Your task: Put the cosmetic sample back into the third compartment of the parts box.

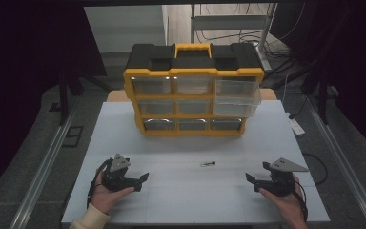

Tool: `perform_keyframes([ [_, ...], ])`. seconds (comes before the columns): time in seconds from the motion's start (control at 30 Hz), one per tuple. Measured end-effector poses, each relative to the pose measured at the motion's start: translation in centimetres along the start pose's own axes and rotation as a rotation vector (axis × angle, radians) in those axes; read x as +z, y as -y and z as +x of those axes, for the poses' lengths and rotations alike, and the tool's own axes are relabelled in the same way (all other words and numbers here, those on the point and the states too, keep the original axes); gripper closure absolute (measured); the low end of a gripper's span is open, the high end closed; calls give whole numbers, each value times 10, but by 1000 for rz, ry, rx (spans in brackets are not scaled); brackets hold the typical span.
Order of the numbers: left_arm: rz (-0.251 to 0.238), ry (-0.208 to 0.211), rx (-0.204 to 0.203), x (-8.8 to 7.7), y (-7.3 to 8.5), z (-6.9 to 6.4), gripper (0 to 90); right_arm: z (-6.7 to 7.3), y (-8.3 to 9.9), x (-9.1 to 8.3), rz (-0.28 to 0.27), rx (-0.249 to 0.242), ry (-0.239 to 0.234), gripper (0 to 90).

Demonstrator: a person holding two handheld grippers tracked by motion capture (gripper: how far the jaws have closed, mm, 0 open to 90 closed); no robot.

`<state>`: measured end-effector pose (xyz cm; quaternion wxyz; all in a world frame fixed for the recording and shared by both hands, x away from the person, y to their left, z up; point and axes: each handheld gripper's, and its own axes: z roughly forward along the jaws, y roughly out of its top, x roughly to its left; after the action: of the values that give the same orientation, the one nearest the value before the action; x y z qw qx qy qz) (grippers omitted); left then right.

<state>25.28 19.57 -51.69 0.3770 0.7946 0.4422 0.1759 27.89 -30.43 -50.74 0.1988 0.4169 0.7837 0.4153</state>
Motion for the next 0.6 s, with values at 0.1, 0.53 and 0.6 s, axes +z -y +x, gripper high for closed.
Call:
perform_keyframes([
  [0.1, 3, 5, 6, 1, -1, -2, 75, 0, 1, -1, 1, -1, 2, 171],
  [0.53, 22, 19, 10, 8, -3, -3, 78, -1, -1, -2, 13, -3, -10, 174],
  [0.6, 20, 20, 9, 8, -4, -4, 79, -2, -3, 0, 12, -4, -17, 173],
])
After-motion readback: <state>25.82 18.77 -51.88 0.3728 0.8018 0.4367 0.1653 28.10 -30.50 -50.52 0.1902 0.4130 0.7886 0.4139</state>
